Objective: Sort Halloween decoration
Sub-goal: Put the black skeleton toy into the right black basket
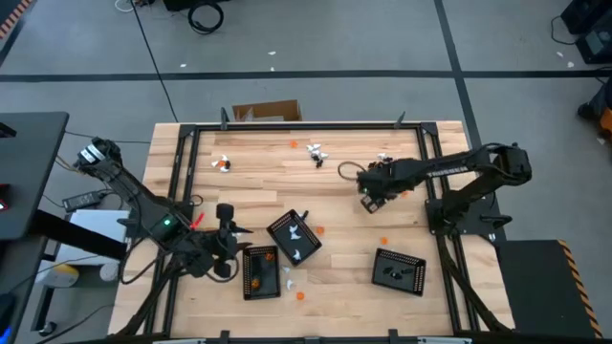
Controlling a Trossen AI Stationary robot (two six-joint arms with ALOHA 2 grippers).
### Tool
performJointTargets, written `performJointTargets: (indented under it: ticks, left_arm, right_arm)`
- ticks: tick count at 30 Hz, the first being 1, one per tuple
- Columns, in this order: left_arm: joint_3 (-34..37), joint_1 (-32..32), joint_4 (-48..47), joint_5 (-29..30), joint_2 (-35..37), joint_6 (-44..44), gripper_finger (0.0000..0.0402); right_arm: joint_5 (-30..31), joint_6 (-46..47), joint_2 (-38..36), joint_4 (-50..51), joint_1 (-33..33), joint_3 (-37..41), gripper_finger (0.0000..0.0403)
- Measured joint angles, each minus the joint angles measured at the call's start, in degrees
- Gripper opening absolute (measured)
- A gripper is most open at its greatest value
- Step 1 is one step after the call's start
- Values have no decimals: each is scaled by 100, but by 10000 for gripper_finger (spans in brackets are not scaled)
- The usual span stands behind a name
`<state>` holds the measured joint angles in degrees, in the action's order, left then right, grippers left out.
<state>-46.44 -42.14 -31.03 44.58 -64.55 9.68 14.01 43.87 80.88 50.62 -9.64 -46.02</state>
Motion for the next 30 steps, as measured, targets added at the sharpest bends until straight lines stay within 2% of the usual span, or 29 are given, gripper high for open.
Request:
performJointTargets:
  ticks: [7, 13, 21, 30]
  left_arm:
    - [-2, 365, 306, 1, 0, -693, 155]
    - [0, 620, 369, 7, 0, -944, 155]
    - [0, 978, 102, -2, 0, -1211, 155]
    - [0, 1273, -44, -66, 0, -1291, 155]
  right_arm:
    - [-225, -1511, -29, -1469, -1375, -4, 200]
    - [-216, -1922, 425, -1694, -2280, -4, 201]
    - [-481, -1972, 937, -2268, -2548, -82, 202]
    - [-346, -2165, 1330, -1753, -2424, -393, 201]
